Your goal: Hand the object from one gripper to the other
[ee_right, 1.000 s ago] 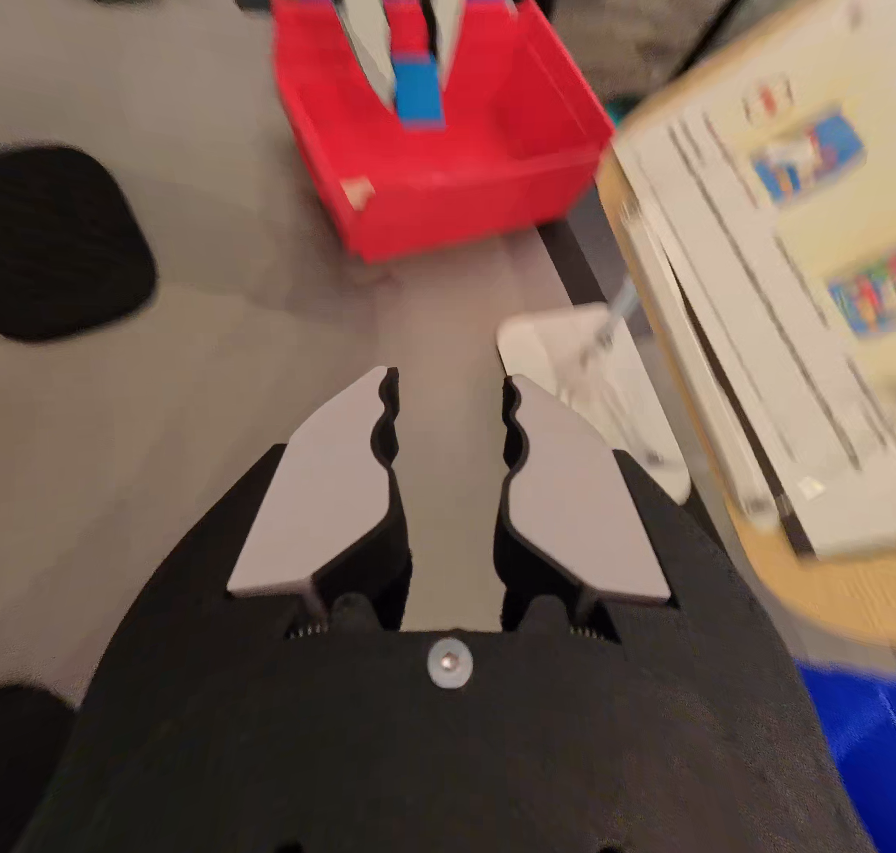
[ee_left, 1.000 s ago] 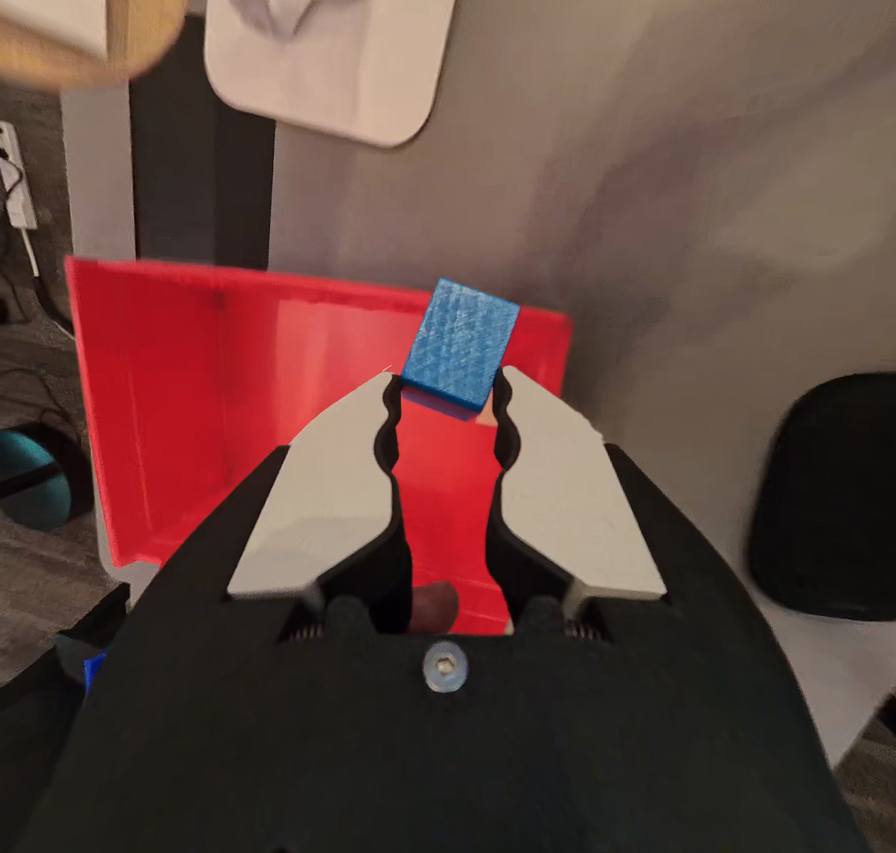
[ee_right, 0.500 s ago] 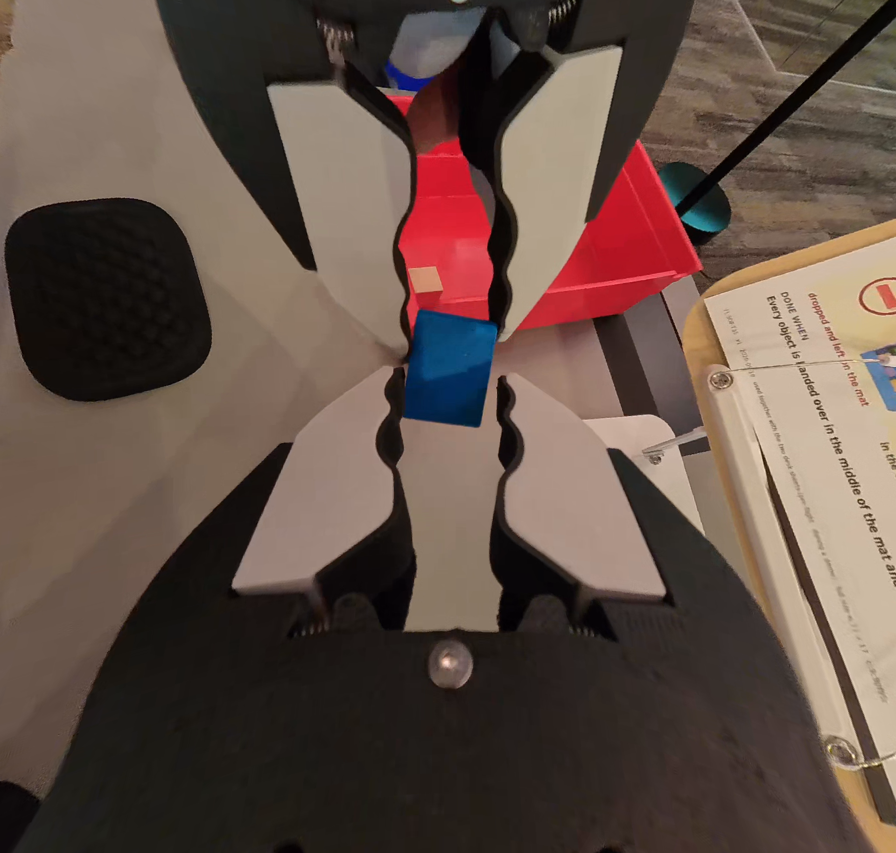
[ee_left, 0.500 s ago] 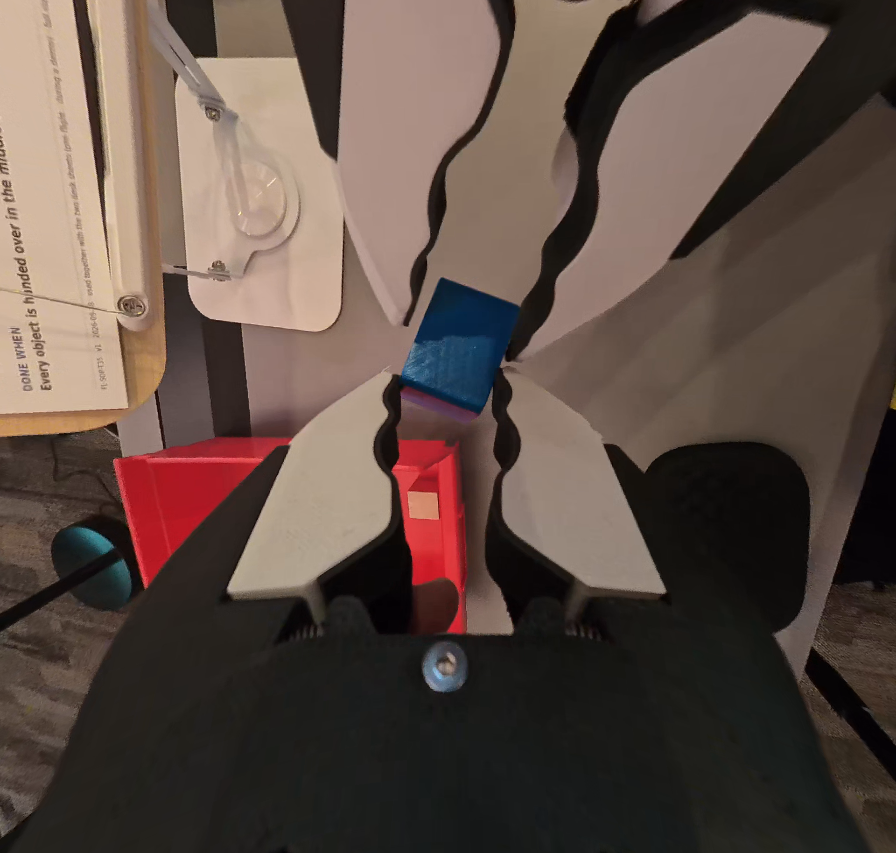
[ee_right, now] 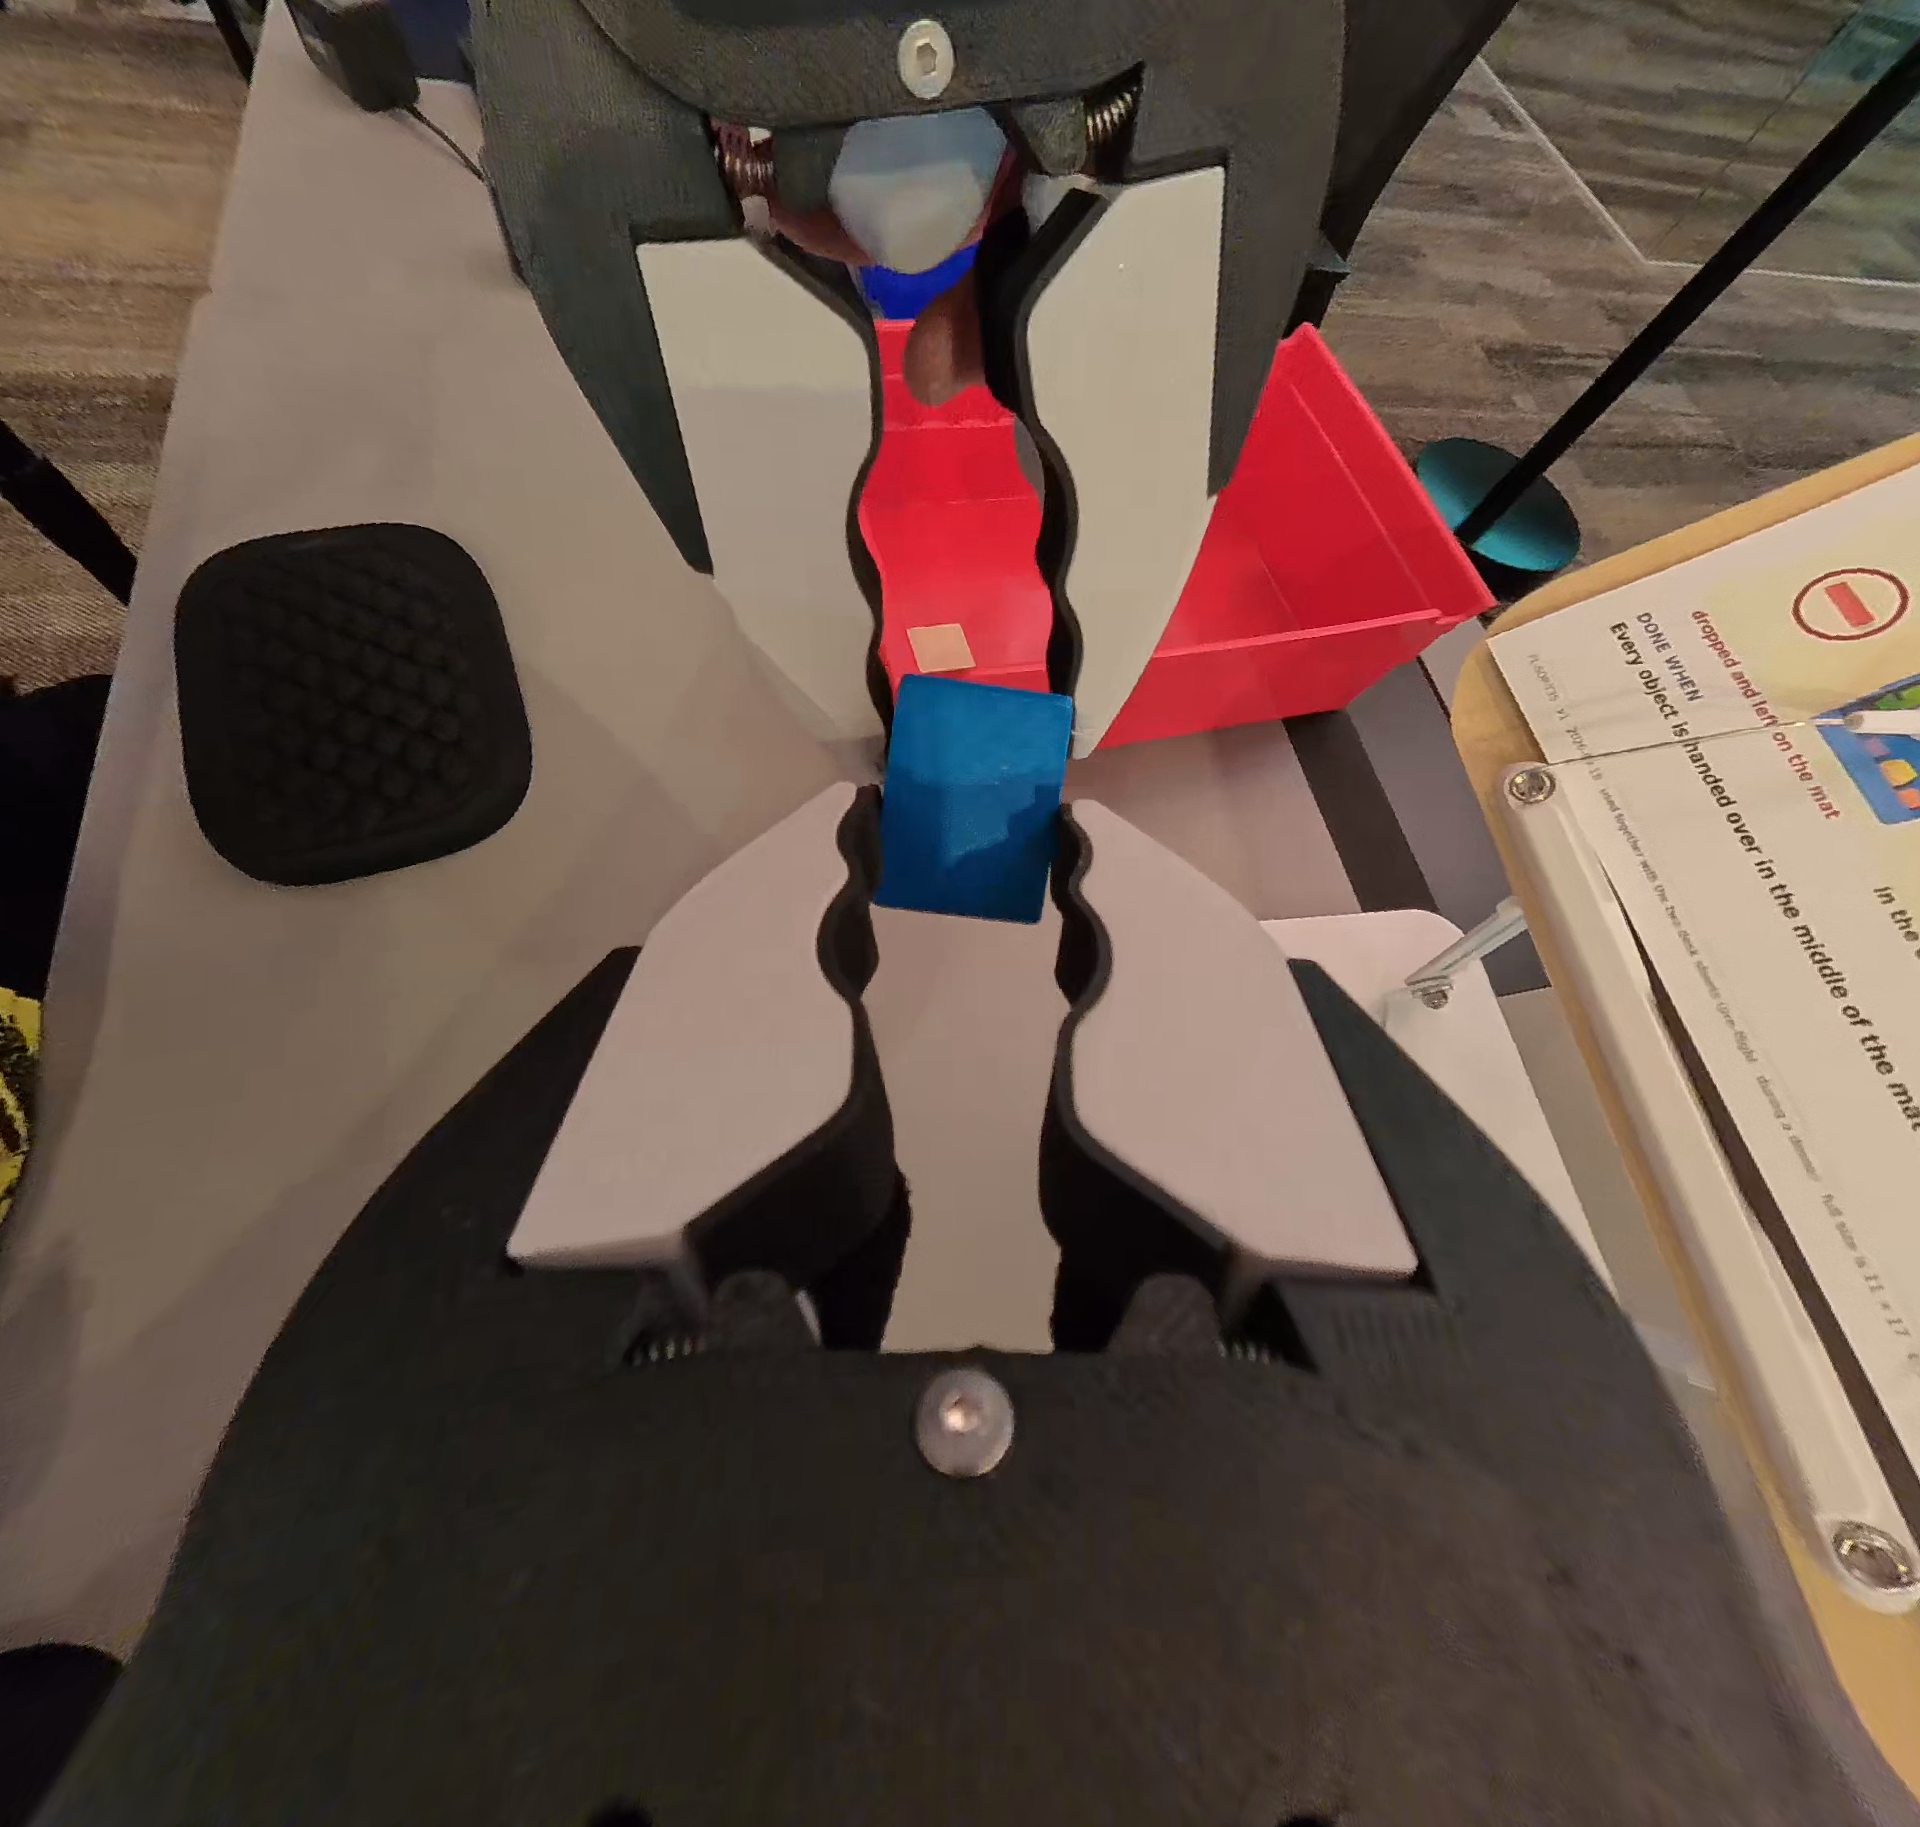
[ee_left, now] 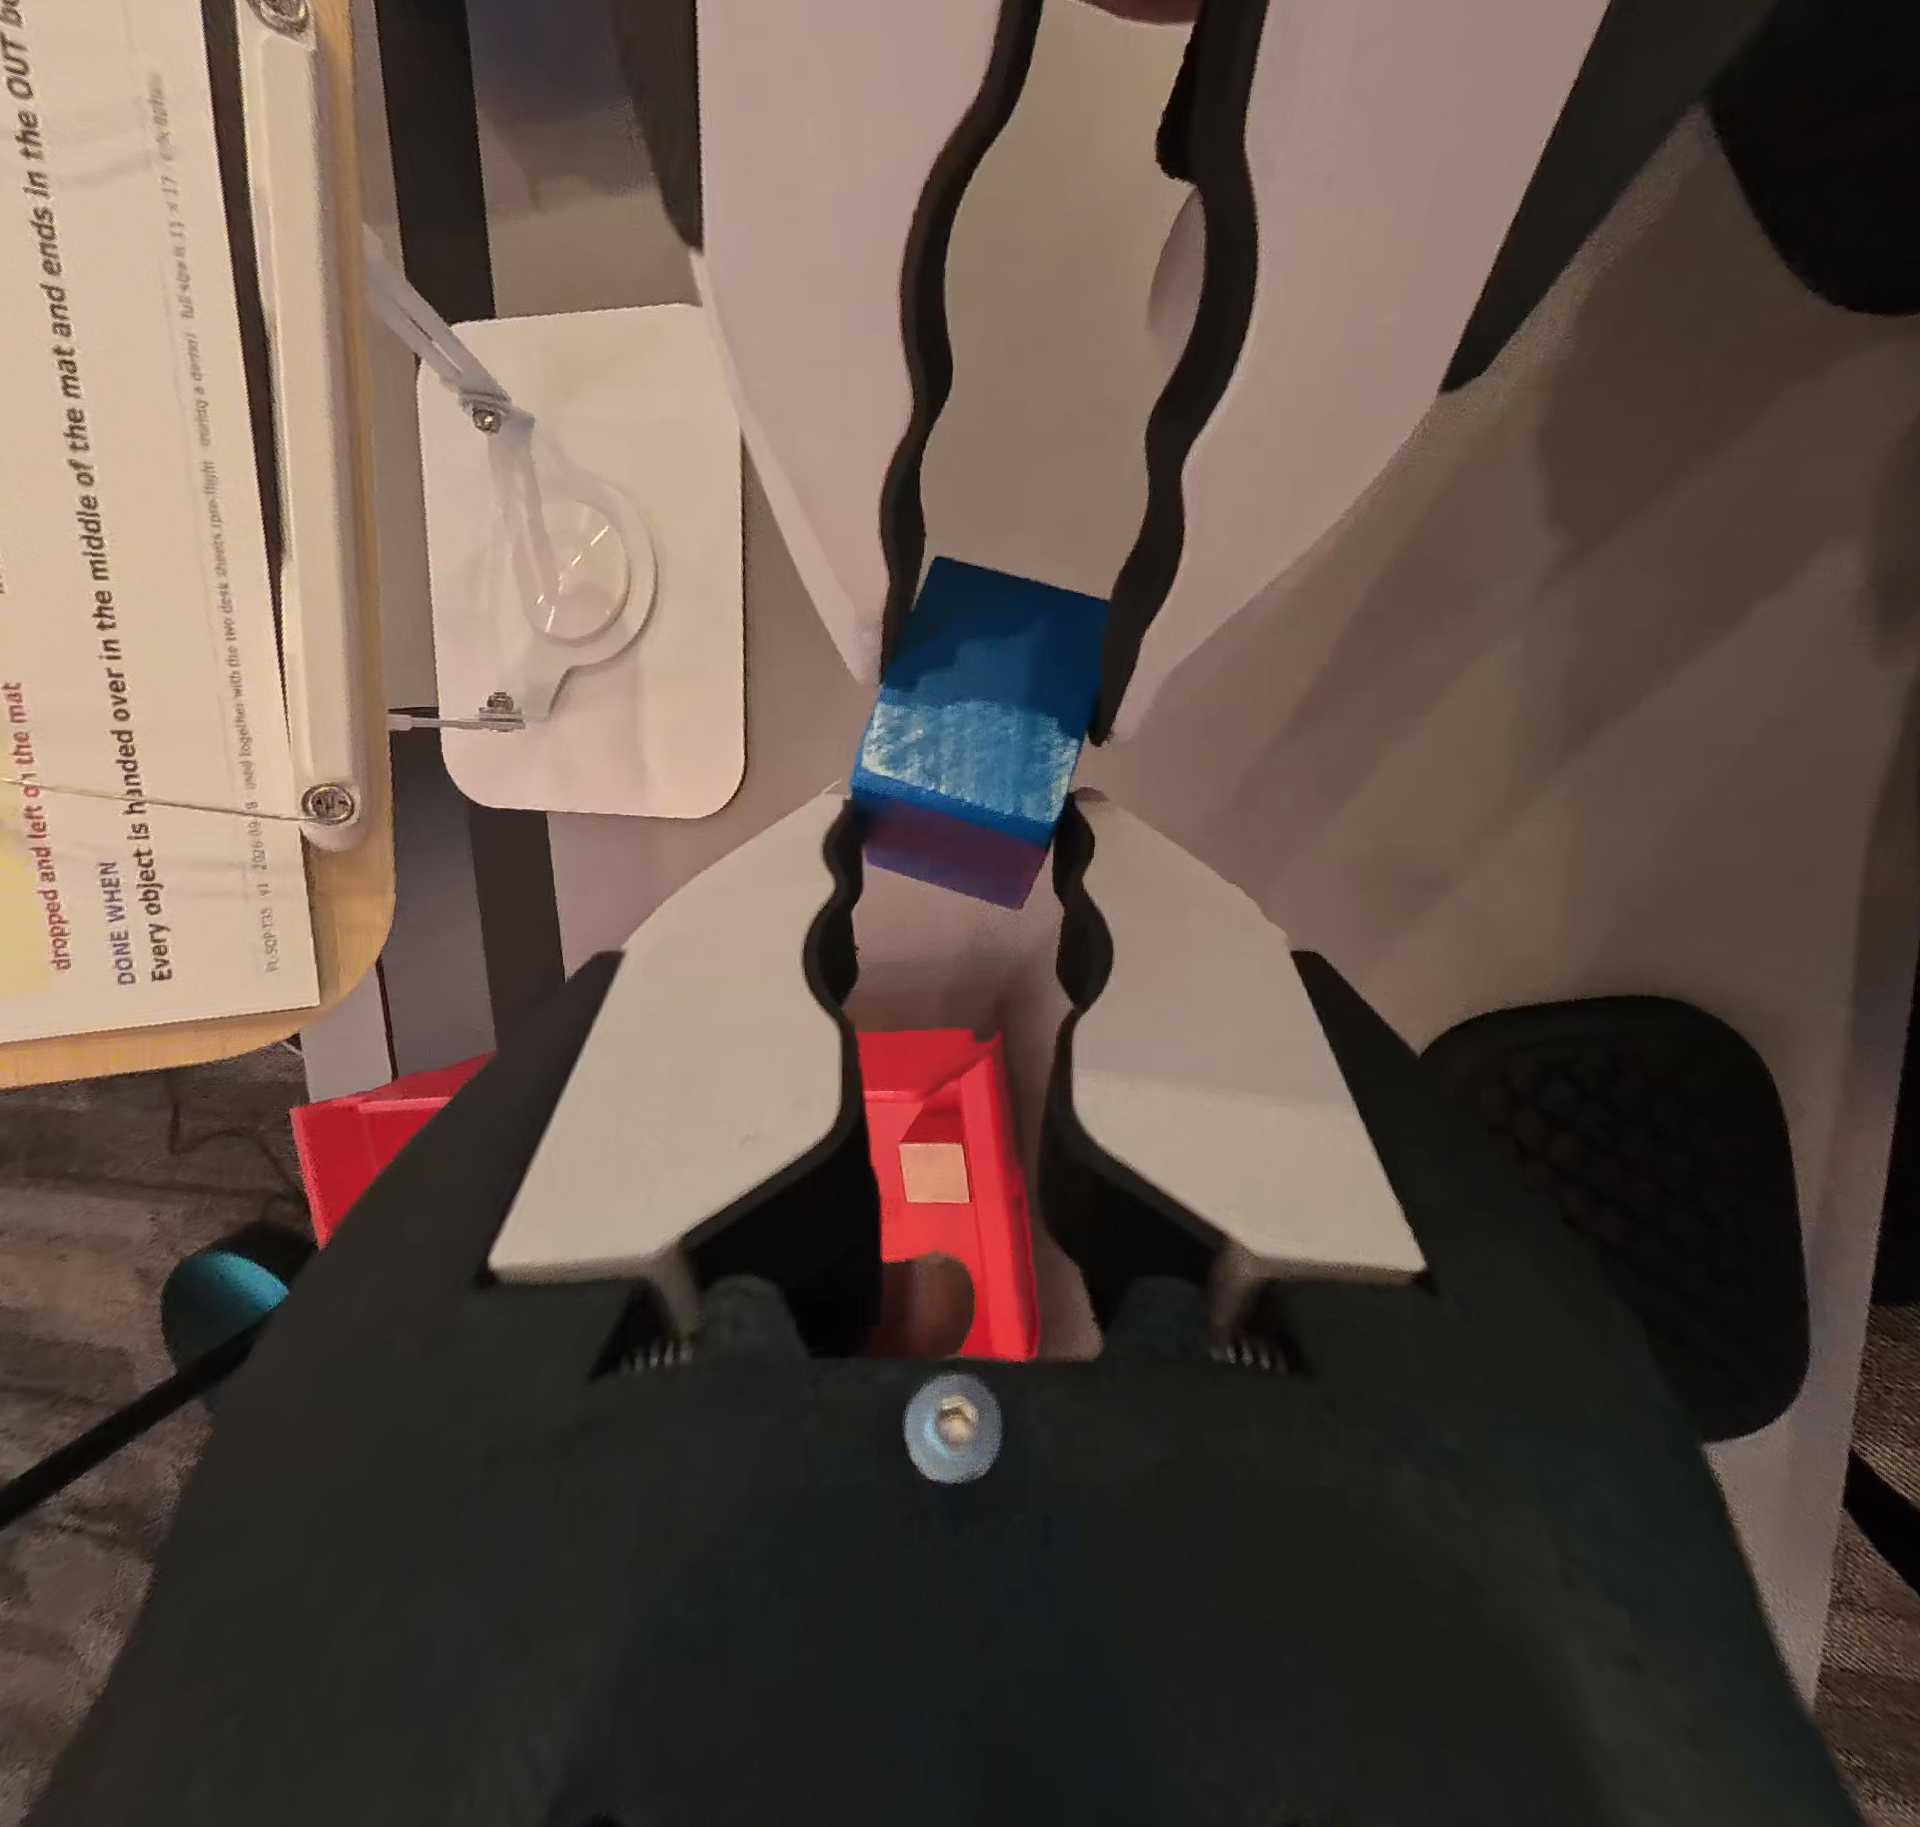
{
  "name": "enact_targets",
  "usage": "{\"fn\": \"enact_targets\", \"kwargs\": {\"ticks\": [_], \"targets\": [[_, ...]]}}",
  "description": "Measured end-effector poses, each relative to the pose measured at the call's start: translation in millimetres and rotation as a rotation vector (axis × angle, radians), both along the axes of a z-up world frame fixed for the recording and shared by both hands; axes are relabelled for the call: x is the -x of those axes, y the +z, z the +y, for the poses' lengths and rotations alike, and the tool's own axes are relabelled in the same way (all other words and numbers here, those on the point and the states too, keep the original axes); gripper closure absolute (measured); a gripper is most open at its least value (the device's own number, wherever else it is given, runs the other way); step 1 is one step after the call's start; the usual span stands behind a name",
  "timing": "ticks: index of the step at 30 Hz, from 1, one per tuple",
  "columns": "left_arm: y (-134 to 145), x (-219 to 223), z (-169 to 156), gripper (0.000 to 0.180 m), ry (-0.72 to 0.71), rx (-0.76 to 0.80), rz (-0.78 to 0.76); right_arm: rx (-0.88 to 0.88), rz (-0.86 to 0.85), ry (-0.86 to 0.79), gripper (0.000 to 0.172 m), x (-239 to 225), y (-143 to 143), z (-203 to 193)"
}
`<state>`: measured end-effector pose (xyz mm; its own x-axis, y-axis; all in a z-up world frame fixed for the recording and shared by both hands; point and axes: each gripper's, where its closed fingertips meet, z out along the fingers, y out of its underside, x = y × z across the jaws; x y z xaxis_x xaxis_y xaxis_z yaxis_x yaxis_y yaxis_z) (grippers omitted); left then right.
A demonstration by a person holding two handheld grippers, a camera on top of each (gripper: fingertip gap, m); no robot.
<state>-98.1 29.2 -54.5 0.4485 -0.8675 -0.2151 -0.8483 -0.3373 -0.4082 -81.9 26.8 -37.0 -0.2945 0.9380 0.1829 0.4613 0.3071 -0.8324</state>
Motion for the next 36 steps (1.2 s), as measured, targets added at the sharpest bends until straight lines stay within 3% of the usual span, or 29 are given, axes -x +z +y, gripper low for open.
{"fn": "enact_targets", "kwargs": {"ticks": [8, 12, 14, 17, 22, 24, 28, 32, 36], "targets": [[-6, -8, 3, 0.145, -0.022, -0.013, 0.101, -0.029, -0.054, -0.013, 0.142, -4, -6, 1], [-10, -14, 5, 0.145, -0.028, -0.016, 0.088, -0.019, -0.082, -0.022, 0.142, -13, -10, 5], [-9, -16, 7, 0.137, -0.011, -0.023, 0.064, -0.025, -0.086, -0.057, 0.142, -25, -9, 14], [-4, -8, 10, 0.137, 0.023, -0.050, 0.002, 0.009, -0.064, -0.148, 0.142, -60, -2, 43], [-11, 31, 5, 0.169, 0.125, -0.078, -0.055, 0.034, -0.080, -0.470, 0.142, -159, -3, 145], [-17, 51, 4, 0.180, 0.192, -0.112, -0.050, 0.071, -0.124, -0.609, 0.142, -202, -16, 189], [-33, 80, -6, 0.180, 0.288, -0.107, -0.084, 0.154, -0.272, -0.789, 0.142, -264, -63, 249], [-50, 105, -13, 0.180, 0.369, -0.077, -0.112, 0.217, -0.454, -0.855, 0.142, -285, -120, 273], [-67, 120, -19, 0.180, 0.408, -0.045, -0.097, 0.240, -0.569, -0.898, 0.142, -292, -157, 286]]}}
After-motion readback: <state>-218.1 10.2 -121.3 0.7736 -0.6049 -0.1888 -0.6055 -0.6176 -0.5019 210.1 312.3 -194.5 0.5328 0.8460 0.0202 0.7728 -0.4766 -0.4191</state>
